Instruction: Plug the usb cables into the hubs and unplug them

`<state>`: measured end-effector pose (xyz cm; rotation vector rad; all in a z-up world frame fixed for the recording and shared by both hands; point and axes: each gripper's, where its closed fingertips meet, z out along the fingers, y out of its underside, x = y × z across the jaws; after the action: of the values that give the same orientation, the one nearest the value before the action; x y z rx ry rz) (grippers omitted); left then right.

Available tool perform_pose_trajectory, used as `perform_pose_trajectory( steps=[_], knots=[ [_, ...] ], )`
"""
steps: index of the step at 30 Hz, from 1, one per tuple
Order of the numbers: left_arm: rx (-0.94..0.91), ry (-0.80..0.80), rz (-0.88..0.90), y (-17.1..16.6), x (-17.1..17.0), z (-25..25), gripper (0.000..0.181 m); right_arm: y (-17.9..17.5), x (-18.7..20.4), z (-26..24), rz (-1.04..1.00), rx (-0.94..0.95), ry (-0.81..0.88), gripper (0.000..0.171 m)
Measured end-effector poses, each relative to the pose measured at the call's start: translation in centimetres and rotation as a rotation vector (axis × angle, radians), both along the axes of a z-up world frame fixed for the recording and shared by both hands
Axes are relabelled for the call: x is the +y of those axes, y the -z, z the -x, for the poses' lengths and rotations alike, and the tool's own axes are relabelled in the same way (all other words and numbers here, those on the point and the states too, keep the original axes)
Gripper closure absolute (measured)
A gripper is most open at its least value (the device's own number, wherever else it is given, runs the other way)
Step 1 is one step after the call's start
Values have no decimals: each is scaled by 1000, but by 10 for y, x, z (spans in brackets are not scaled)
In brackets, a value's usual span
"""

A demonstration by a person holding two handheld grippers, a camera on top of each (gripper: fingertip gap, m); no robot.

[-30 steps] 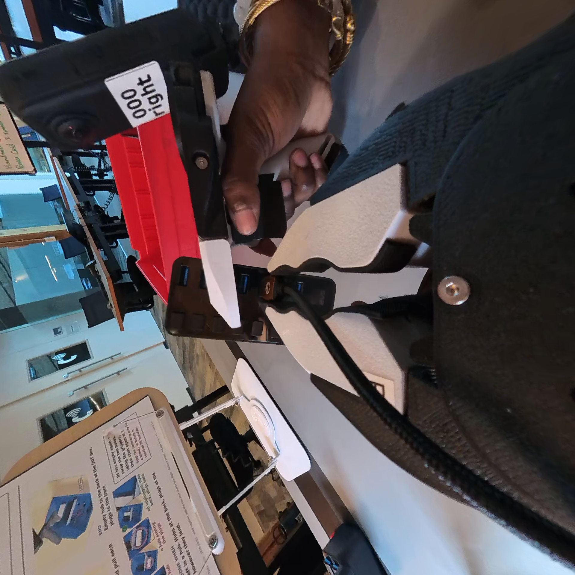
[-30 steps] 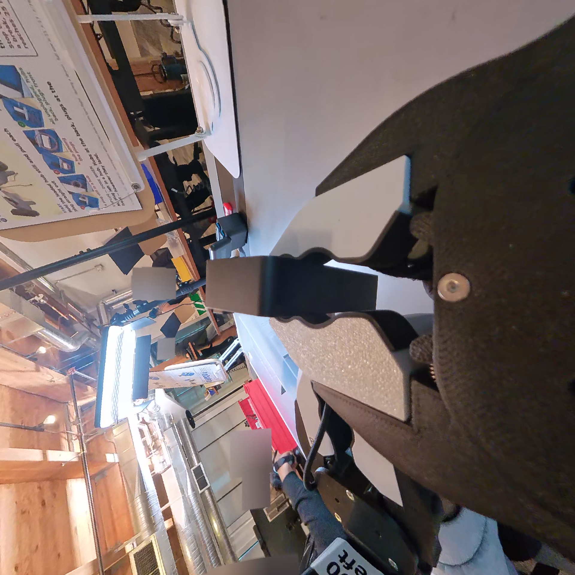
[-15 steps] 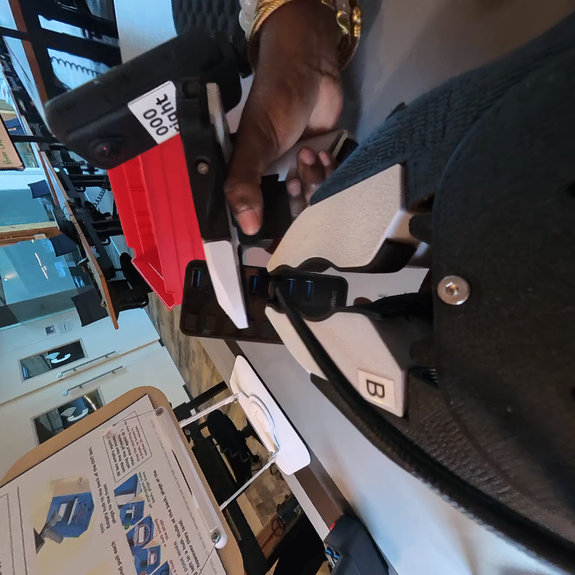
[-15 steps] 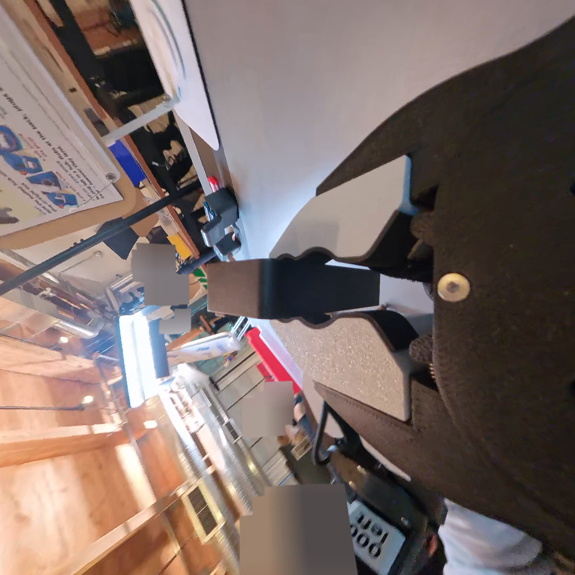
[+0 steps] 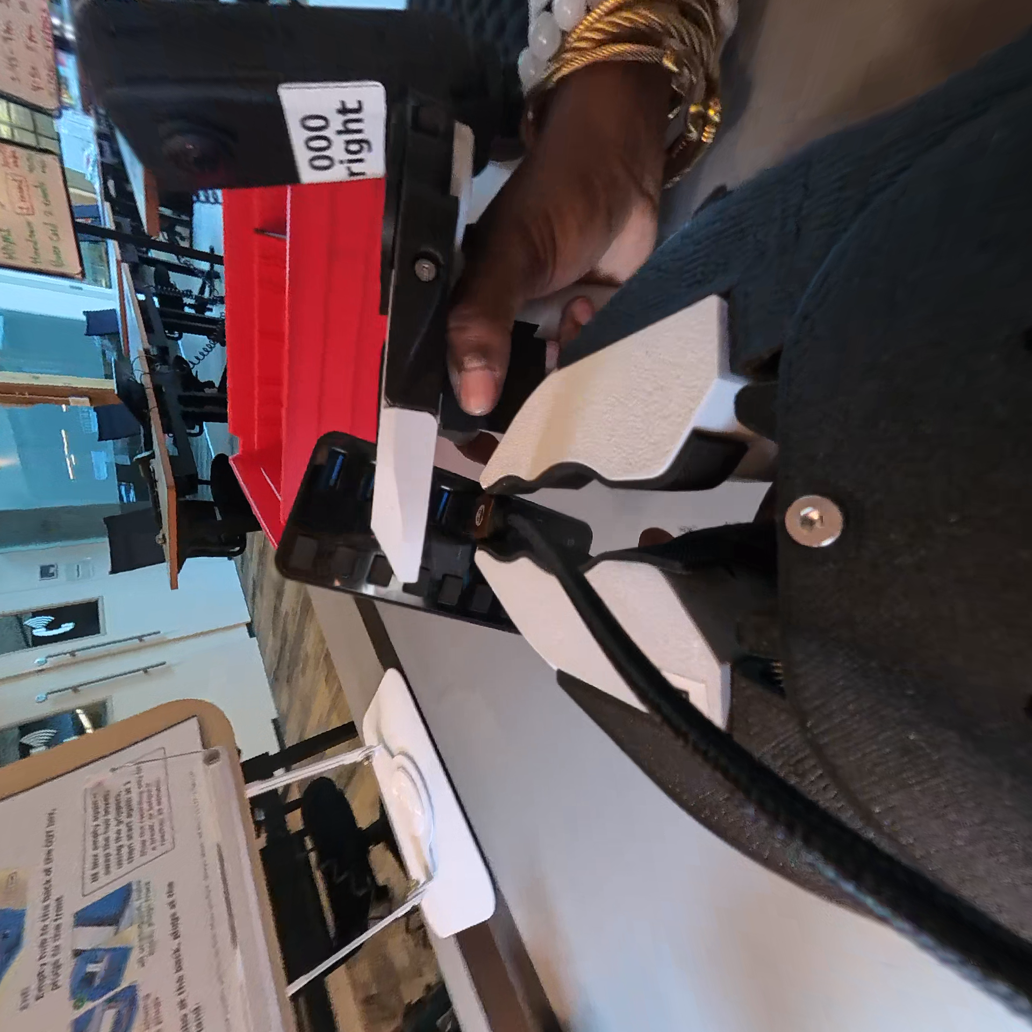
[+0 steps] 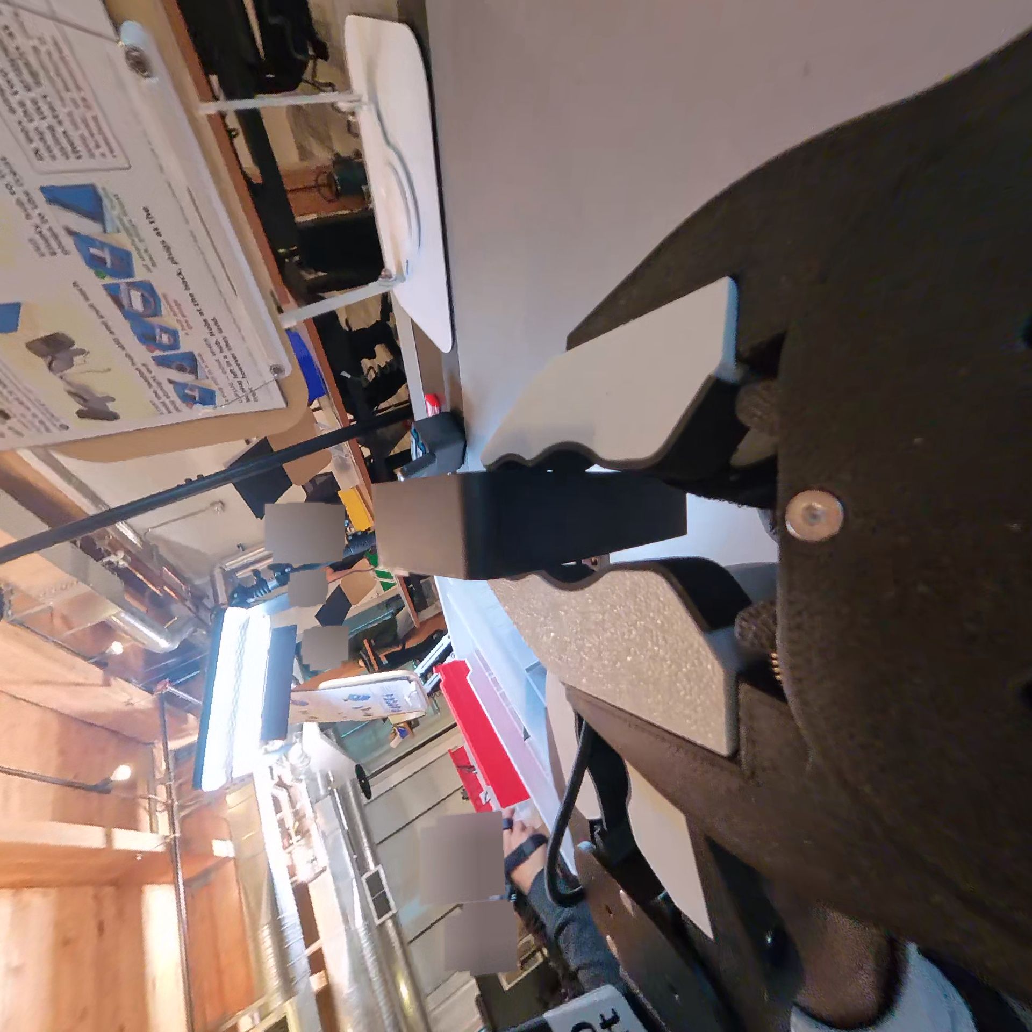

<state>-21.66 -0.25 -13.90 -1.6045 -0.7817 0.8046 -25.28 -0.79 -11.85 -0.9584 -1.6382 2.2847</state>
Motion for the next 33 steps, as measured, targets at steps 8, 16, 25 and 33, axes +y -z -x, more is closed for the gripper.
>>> perform_pose_trajectory(
  steps=[8, 16, 25, 33],
  knots=[
    [13, -26, 114, 16, 4, 13, 165, 16, 3, 12, -12, -95, 19, 140],
    [-92, 26, -43, 19, 3, 13, 166, 21, 7, 20, 83, -213, -27, 143],
    [-50, 53, -135, 4, -4, 7, 166, 9, 15, 20, 119, -159, -14, 143],
    [-5, 251, -569, -42, -20, -5, 166, -6, 19, 16, 64, -49, -22, 142]
  ],
)
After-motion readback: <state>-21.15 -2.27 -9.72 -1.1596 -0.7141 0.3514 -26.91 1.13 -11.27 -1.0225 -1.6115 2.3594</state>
